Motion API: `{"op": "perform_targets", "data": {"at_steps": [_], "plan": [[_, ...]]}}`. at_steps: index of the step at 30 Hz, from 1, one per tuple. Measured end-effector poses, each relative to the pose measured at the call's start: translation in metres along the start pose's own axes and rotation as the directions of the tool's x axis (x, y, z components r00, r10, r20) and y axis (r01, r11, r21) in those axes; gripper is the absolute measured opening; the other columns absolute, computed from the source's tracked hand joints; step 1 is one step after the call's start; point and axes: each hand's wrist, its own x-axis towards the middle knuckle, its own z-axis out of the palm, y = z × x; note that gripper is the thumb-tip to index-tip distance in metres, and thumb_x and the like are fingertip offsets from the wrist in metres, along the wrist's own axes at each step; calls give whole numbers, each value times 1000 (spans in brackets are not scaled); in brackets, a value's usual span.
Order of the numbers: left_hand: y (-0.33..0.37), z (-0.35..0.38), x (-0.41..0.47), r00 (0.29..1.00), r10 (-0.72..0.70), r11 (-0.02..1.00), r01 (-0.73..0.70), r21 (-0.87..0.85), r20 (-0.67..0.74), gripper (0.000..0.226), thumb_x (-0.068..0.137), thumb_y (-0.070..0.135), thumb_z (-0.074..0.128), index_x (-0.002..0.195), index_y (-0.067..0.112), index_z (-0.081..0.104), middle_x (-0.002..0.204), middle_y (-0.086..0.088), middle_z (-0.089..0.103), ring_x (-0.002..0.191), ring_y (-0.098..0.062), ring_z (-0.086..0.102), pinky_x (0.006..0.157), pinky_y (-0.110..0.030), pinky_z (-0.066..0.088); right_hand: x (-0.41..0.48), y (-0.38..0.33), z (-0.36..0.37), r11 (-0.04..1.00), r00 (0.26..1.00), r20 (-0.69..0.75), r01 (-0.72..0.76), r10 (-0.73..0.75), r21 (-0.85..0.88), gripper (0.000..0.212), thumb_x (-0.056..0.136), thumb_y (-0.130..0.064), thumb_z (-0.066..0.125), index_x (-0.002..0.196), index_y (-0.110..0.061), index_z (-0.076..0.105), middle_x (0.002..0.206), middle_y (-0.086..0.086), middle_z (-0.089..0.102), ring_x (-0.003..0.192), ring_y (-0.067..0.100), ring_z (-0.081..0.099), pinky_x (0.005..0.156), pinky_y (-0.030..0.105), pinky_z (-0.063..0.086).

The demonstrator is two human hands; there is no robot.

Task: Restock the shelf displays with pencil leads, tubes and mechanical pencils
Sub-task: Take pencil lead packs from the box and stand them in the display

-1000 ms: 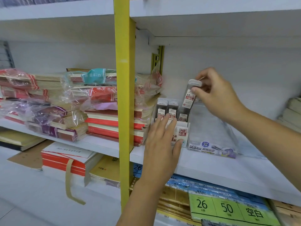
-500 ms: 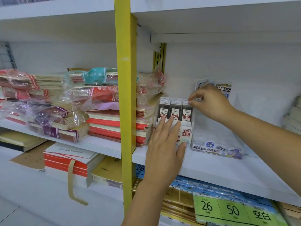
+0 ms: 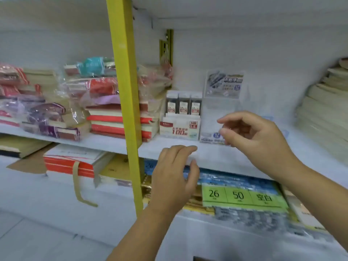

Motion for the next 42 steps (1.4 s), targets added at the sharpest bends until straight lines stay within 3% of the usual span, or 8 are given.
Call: {"op": "perform_targets", "data": {"at_steps": [4, 11, 14, 16, 19, 27, 33, 42], "plan": [[2, 8, -104, 860, -157, 985, 173, 13, 486, 32, 95, 27, 53, 126, 22, 60, 111, 4, 62, 100, -14, 56, 80, -21, 42, -108, 47, 22, 923, 910, 229, -373, 345, 91, 15, 84, -18, 72, 91, -32, 72, 80, 0, 70, 69, 16, 66, 63, 22, 54], [-9, 31, -300, 51, -571, 625, 674, 393, 820, 55, 105, 31, 45, 155, 15, 27, 157, -8, 34, 140, -22, 41, 116, -35, 31, -315, 177, 100, 519, 416, 376, -823, 828, -232, 27, 87, -21, 70, 109, -30, 58, 122, 6, 62, 96, 7, 58, 81, 14, 45], [-6, 41, -340, -120, -574, 486, 746, 455, 810, 62, 105, 36, 44, 158, 15, 19, 161, -5, 28, 141, -20, 41, 116, -28, 29, -350, 206, 118, 451, 307, 410, -832, 859, -324, 60, 85, -23, 73, 139, -22, 46, 147, 5, 42, 123, 13, 50, 100, 19, 39], [-6, 47, -351, -148, -568, 444, 773, 453, 809, 60, 105, 33, 46, 157, 16, 22, 159, -3, 35, 137, -19, 46, 112, -27, 33, -360, 218, 131, 448, 289, 426, -825, 858, -344, 78, 80, -23, 78, 146, -18, 36, 150, 6, 37, 122, 10, 50, 96, 9, 34], [-12, 54, -358, -129, -577, 409, 809, 422, 806, 52, 105, 24, 47, 154, 18, 32, 150, -2, 49, 130, -17, 54, 110, -29, 39, -367, 233, 152, 461, 308, 375, -770, 874, -441, 93, 74, -38, 80, 150, -20, 29, 151, 4, 38, 134, 23, 40, 108, 27, 34], [-15, 53, -362, -123, -582, 329, 868, 372, 803, 43, 105, 18, 48, 146, 32, 45, 133, 9, 62, 120, -9, 59, 103, -24, 46, -364, 265, 191, 441, 363, 274, -547, 891, -711, 89, 73, -71, 62, 144, -22, 38, 145, 10, 37, 138, 28, 26, 112, 39, 26], [-15, 53, -365, -144, -599, 319, 859, 400, 787, 45, 105, 19, 47, 150, 25, 42, 138, -5, 61, 125, -22, 57, 108, -36, 43, -361, 269, 207, 510, 407, 315, -595, 858, -621, 74, 71, -57, 73, 131, -19, 50, 128, 3, 59, 118, 24, 52, 97, 37, 42], [-16, 53, -369, -162, -589, 283, 876, 390, 791, 45, 105, 15, 46, 149, 24, 43, 140, -8, 59, 130, -29, 51, 109, -34, 42, -361, 275, 199, 364, 207, 471, -891, 857, -271, 42, 83, -30, 72, 120, -20, 56, 115, -1, 62, 100, 17, 58, 84, 31, 48]]}}
